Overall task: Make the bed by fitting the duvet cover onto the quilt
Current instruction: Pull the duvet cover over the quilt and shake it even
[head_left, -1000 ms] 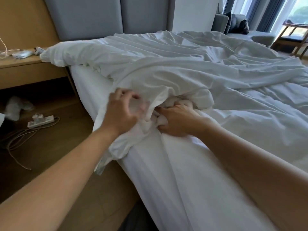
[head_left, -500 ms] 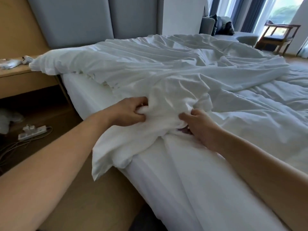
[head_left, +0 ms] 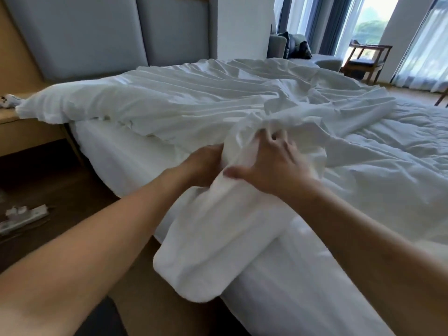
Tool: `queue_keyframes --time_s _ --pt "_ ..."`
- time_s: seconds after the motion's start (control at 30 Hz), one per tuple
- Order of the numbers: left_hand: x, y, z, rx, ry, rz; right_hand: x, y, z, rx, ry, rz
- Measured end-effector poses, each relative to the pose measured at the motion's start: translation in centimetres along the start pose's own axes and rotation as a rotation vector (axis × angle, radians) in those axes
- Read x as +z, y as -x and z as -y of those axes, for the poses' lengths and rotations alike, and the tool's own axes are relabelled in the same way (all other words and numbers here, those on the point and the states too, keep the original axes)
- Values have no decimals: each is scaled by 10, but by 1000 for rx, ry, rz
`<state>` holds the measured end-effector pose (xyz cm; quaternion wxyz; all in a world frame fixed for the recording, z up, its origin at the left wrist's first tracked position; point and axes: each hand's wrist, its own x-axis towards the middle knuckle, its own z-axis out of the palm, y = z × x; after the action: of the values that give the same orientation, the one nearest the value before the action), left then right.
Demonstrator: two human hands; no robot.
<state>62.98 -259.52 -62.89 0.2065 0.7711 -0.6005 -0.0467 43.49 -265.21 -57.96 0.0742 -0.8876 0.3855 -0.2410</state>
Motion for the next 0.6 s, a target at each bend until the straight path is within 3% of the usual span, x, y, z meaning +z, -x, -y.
queue_keyframes --time_s 0.07,0.13,0.23,0.4,0.6 --pt "-13 -3 23 88 100 147 31 -6 14 109 83 258" --pt "-34 -15 62 133 -106 216 53 -4 9 113 229 163" --pt "-33 -41 98 101 -547 56 68 8 5 66 406 -10" --pt "-13 -68 103 393 -595 -113 63 18 -3 123 279 -43" --pt "-80 -85 165 453 -514 -88 29 54 -34 281 277 -106"
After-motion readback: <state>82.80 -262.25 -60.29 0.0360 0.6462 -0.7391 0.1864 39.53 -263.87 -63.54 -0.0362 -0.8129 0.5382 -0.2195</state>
